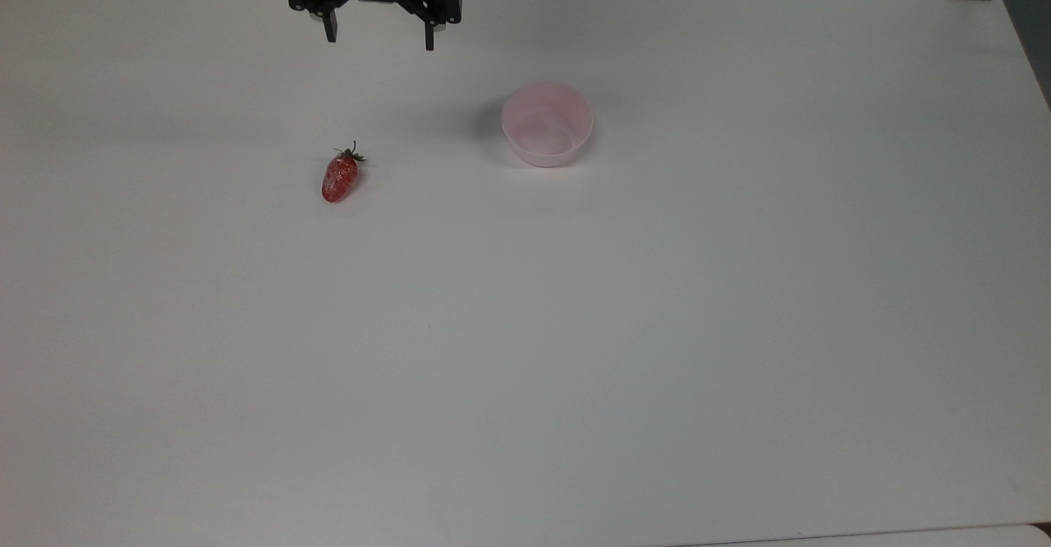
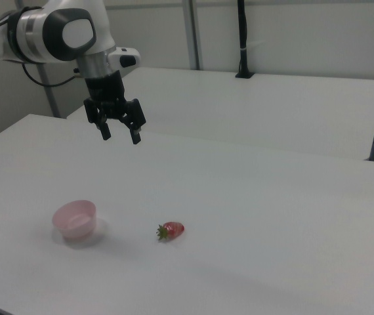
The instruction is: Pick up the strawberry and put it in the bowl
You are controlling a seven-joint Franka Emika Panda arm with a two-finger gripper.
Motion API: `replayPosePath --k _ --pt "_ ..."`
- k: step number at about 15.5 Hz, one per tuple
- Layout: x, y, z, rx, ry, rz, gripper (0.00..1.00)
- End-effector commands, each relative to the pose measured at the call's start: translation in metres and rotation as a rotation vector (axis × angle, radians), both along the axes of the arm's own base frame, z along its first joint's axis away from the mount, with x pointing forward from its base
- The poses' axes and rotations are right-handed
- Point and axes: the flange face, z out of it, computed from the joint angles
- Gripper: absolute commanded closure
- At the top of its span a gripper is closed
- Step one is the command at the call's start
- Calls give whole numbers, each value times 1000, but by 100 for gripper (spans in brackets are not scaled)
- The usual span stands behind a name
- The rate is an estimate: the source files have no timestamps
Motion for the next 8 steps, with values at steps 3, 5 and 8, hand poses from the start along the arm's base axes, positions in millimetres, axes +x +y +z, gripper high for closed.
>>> replayPosePath --k 3,5,8 --pt "2 -23 -16 18 32 -45 0" --pt "4 -40 -46 17 68 -62 0" --pt "4 -56 -106 6 48 -70 0"
